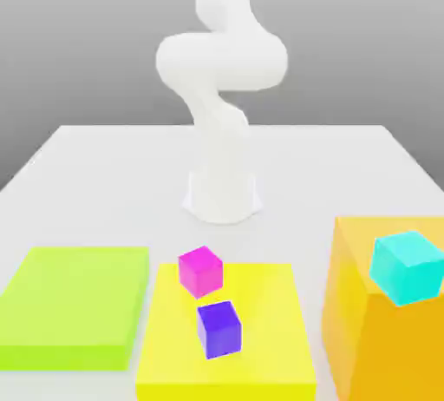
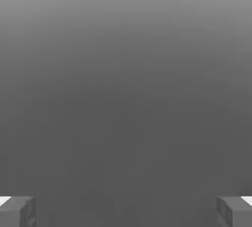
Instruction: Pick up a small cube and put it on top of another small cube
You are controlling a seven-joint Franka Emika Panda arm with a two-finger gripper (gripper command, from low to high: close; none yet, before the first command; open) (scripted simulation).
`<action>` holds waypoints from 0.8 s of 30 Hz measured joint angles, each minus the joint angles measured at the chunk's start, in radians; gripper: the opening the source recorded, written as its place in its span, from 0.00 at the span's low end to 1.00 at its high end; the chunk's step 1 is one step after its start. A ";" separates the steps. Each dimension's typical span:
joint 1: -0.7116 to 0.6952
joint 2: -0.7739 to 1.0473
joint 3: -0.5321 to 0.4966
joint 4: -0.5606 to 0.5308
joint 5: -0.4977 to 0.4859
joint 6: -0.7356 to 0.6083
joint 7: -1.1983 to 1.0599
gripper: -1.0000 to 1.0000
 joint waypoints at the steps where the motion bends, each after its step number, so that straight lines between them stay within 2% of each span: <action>1: 0.007 0.032 0.031 -0.009 -0.001 0.007 0.026 0.50; 9: 0.046 0.312 0.289 -0.086 0.003 0.094 0.286 0.50; 17: 0.122 0.605 0.511 -0.163 -0.035 0.182 0.583 0.50; 20: 0.149 0.708 0.547 -0.190 -0.078 0.228 0.713 0.50; 24: 0.178 0.814 0.531 -0.221 -0.161 0.304 0.886 0.50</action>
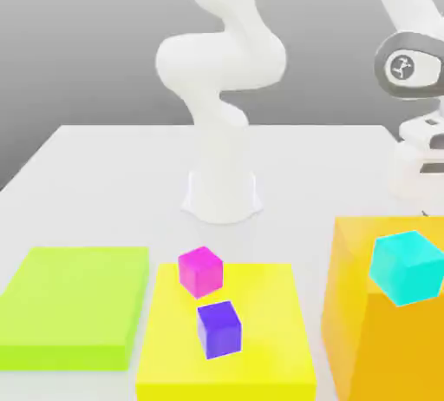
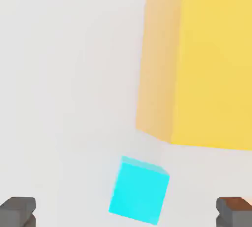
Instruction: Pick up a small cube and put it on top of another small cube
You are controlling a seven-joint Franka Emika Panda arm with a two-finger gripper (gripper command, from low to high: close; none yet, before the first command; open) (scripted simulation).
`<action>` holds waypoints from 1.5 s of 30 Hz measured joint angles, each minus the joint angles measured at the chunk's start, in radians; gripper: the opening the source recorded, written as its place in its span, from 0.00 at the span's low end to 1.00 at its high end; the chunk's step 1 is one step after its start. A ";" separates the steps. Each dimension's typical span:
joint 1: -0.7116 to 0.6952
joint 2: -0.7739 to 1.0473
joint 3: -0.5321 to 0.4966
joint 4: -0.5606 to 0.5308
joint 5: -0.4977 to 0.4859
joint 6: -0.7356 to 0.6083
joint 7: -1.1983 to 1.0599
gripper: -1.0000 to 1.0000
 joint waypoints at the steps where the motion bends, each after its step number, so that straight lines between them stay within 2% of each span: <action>1: 0.009 0.024 -0.012 -0.008 -0.016 0.020 0.039 0.50; 6: 0.053 0.132 -0.056 -0.047 -0.067 0.124 0.211 0.50; 14: 0.191 0.321 -0.277 -0.004 -0.301 0.280 0.405 0.50; 15: 0.211 0.340 -0.301 0.001 -0.320 0.294 0.419 0.00; 22: 0.211 0.340 -0.302 0.001 -0.321 0.297 0.420 0.00; 29: 0.094 0.161 -0.141 -0.049 -0.109 0.176 0.260 0.00; 30: 0.087 0.160 -0.141 -0.047 -0.103 0.174 0.250 0.00; 41: 0.172 0.288 0.042 0.137 -0.250 0.093 -0.200 0.00; 45: 0.169 0.274 0.071 0.212 -0.303 0.041 -0.353 0.00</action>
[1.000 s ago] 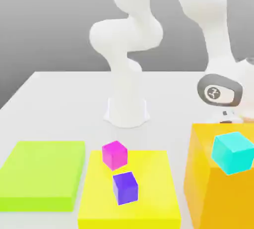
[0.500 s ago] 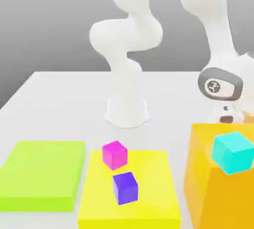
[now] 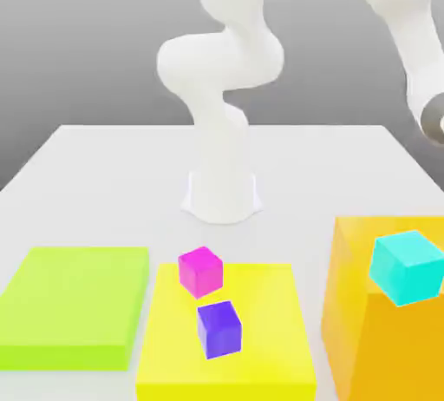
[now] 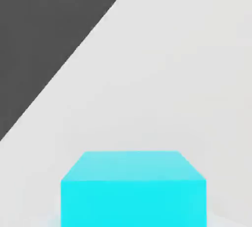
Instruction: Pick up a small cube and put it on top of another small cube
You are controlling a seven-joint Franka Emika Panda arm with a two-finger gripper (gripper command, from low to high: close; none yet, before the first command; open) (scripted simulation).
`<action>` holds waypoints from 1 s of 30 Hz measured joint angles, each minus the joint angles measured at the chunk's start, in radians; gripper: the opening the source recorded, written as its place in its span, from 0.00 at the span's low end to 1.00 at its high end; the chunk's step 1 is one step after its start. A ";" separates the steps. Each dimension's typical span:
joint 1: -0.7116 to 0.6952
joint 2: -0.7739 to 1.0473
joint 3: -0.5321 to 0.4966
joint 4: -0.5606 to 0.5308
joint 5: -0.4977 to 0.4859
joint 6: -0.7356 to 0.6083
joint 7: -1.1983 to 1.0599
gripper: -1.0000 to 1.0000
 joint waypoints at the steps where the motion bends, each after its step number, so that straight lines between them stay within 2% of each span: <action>1: -0.004 -0.008 0.005 0.019 -0.011 -0.015 -0.038 0.00; 8: -0.025 -0.070 0.039 0.150 -0.073 -0.117 -0.315 0.00; 10: -0.059 -0.100 0.035 0.163 -0.059 -0.142 -0.399 0.00; 24: -0.450 -0.384 -0.172 0.081 0.221 -0.289 -0.979 0.00; 30: -0.573 -0.526 -0.276 -0.102 0.372 -0.296 -0.812 0.00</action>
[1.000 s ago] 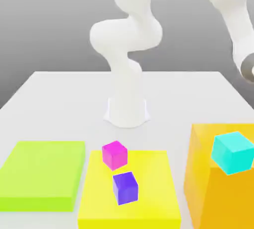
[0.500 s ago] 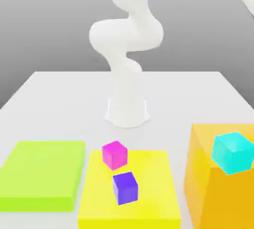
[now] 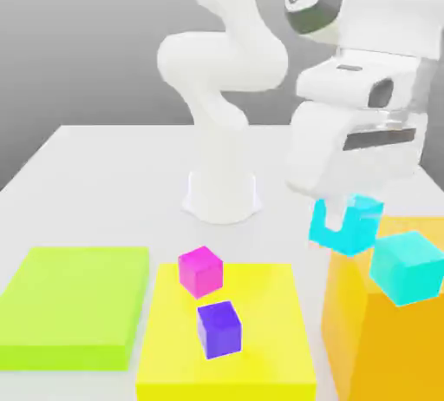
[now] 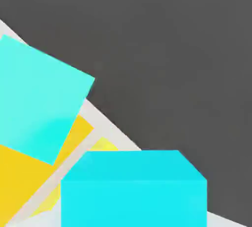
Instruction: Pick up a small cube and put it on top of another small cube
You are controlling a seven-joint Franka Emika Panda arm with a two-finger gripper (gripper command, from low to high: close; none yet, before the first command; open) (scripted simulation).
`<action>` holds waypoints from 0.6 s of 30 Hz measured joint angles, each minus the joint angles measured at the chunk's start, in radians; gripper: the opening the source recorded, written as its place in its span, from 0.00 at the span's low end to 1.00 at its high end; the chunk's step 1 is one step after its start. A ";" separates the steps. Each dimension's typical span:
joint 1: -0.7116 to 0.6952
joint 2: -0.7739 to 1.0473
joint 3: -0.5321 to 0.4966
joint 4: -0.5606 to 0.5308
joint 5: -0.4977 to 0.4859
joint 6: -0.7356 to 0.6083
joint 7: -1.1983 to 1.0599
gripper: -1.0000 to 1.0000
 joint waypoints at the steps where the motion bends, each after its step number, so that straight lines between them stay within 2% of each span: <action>1: -0.017 -0.020 -0.015 -0.030 0.023 0.002 0.040 0.00; 15: -0.170 -0.200 -0.088 -0.358 0.292 0.041 0.596 0.00; 18: -0.181 -0.230 -0.065 -0.401 0.307 0.069 0.676 0.00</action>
